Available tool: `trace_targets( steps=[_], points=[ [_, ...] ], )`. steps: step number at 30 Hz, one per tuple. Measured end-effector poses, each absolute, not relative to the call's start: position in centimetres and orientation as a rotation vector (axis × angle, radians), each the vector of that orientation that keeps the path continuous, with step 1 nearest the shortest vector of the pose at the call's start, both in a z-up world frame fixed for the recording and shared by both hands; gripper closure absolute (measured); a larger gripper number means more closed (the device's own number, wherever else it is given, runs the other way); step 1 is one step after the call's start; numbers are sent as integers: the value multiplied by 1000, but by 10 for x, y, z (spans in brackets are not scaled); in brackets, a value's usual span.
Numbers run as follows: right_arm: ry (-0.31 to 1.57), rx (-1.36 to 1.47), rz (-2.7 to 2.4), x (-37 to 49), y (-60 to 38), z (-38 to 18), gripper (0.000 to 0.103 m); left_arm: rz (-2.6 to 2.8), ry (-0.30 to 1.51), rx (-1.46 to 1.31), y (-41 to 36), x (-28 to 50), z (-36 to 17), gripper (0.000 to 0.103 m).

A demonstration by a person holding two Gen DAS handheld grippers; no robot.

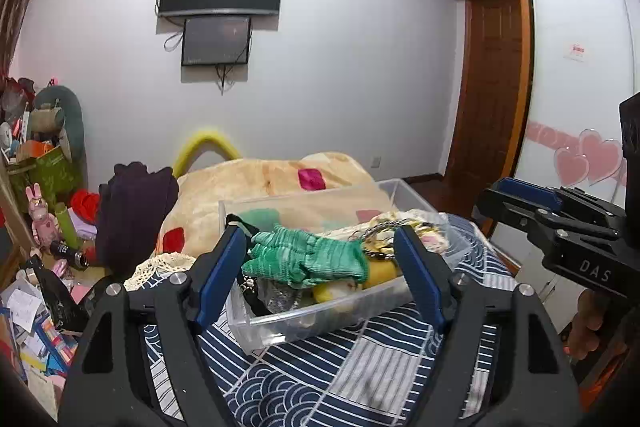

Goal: Organize soft objects

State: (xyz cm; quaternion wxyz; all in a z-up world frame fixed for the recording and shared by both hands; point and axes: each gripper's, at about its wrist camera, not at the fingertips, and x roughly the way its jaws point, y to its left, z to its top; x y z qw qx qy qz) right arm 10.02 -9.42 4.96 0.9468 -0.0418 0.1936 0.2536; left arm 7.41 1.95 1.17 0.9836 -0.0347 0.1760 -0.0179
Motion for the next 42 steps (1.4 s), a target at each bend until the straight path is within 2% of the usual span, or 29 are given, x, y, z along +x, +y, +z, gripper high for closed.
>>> trace_targets(
  steps=[2,5,9,12,18,42],
  points=[
    [375,-82,524,93,-96,52,47,-42,335,-72,18,66,14,25],
    [365,-69,537,86,-98,53,34,-39,314,-67,17,53,16,20],
    [350,-66,534,81,-99,52,30,-42,297,-73,13,39,15,13],
    [345,-61,529,79,-99,51,21,-45,293,-89,15,34,15,8],
    [331,-62,521,72,-99,45,19,-30,292,-97,16,29,12,5],
    [325,-65,530,65,-100,42,19,-34,288,-89,14,23,11,3]
  ],
)
